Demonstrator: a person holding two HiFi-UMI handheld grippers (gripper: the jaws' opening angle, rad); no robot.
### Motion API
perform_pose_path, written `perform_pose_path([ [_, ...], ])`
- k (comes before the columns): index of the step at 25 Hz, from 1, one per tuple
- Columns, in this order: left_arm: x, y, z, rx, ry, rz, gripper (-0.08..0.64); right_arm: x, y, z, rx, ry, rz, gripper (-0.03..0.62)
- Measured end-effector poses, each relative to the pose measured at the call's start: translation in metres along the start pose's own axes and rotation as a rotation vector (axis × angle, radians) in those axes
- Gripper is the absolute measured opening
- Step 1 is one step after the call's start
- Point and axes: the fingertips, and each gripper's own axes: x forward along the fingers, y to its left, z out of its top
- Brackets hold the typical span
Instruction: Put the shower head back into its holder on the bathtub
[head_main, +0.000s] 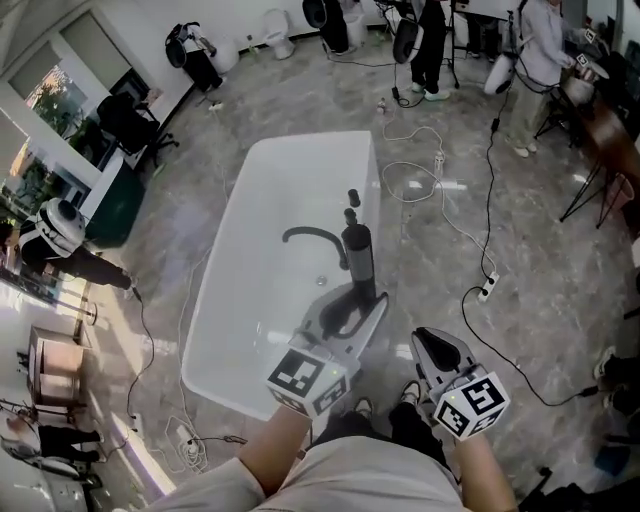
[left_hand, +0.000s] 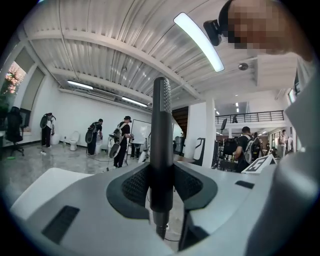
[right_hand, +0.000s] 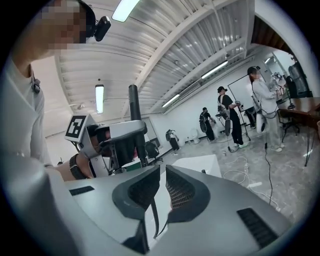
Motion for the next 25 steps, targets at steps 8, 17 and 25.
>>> perform_pose_path([
  [8,0.008,0.036,0.025,0.014,-0.016,0.069,0.133,0.054,0.005,-0.005,-0.01,0.044,0.123,0.018],
  [17,-0.007,0.066,0.046,-0.018,-0.053,0.088,0.133,0.097,0.03,-0.053,-0.026,0.115,0.187,0.021],
  [25,-0.015,0.082,0.07,-0.096,-0.108,0.066,0.133,0.128,0.038,-0.093,-0.032,0.193,0.194,0.086],
])
